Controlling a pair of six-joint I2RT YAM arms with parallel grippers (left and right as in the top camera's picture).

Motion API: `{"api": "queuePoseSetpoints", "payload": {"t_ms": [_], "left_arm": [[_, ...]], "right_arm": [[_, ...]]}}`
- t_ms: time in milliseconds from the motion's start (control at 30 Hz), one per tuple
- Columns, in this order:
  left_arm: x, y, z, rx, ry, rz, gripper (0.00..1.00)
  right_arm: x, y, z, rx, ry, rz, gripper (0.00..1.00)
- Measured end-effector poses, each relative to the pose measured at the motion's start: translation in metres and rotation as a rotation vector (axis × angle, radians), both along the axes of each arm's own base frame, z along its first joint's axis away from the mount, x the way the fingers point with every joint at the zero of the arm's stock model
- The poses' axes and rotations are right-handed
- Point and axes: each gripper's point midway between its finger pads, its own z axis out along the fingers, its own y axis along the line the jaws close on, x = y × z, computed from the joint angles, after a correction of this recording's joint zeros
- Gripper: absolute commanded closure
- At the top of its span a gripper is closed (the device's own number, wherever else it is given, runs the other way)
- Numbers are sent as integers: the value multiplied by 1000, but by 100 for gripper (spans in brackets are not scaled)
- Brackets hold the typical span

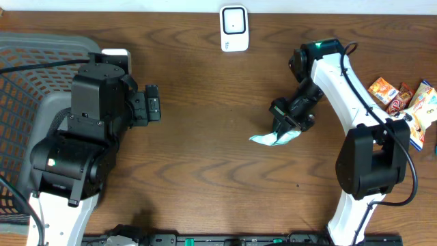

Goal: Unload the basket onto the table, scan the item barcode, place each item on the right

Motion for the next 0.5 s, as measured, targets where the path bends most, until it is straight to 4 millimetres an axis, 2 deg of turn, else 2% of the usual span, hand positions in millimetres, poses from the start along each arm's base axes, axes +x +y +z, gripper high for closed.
{"api": "queuePoseSetpoints", "payload": {"t_ms": [233, 500], "left_arm": [[0, 0, 0, 0, 0, 0, 2], [0, 0, 0, 0, 0, 0, 2]], "right_arm": [[0, 15, 8, 130, -31, 41, 98], [2, 26, 16, 41, 148, -227, 98]]}}
